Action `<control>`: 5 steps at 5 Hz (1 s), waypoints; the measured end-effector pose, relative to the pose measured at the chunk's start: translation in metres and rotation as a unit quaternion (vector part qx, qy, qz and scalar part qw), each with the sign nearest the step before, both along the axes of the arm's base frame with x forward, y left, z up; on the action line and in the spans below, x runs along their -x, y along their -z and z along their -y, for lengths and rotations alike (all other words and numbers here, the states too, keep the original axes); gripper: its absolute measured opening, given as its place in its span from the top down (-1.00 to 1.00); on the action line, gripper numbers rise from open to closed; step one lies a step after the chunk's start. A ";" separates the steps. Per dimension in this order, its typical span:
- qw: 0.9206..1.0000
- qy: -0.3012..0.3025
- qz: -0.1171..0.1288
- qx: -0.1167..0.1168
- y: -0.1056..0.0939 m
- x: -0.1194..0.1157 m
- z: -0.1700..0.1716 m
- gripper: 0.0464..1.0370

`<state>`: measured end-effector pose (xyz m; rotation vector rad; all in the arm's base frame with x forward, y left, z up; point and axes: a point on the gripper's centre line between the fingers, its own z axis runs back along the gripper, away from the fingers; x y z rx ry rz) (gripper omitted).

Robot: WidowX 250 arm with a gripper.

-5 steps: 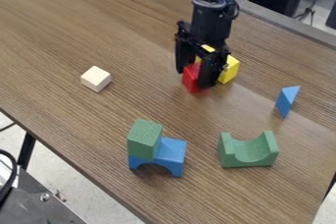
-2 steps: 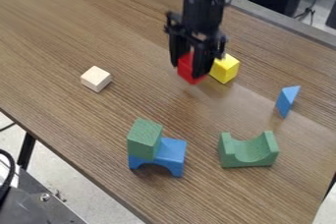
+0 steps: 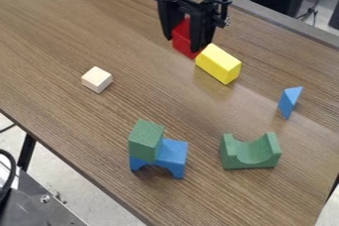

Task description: Put he red cube on top of the green cube

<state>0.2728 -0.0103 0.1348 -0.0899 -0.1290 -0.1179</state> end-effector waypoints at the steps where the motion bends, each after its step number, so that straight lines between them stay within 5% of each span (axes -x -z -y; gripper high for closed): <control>1: 1.000 0.002 -0.018 0.013 -0.005 0.021 0.007 -0.07; 2: 0.998 0.004 -0.040 0.040 -0.003 0.046 0.015 -0.07; 4: 0.996 -0.045 -0.079 0.026 -0.002 0.108 0.012 -0.07; 5: 0.992 -0.059 -0.109 0.009 0.003 0.117 0.010 -0.07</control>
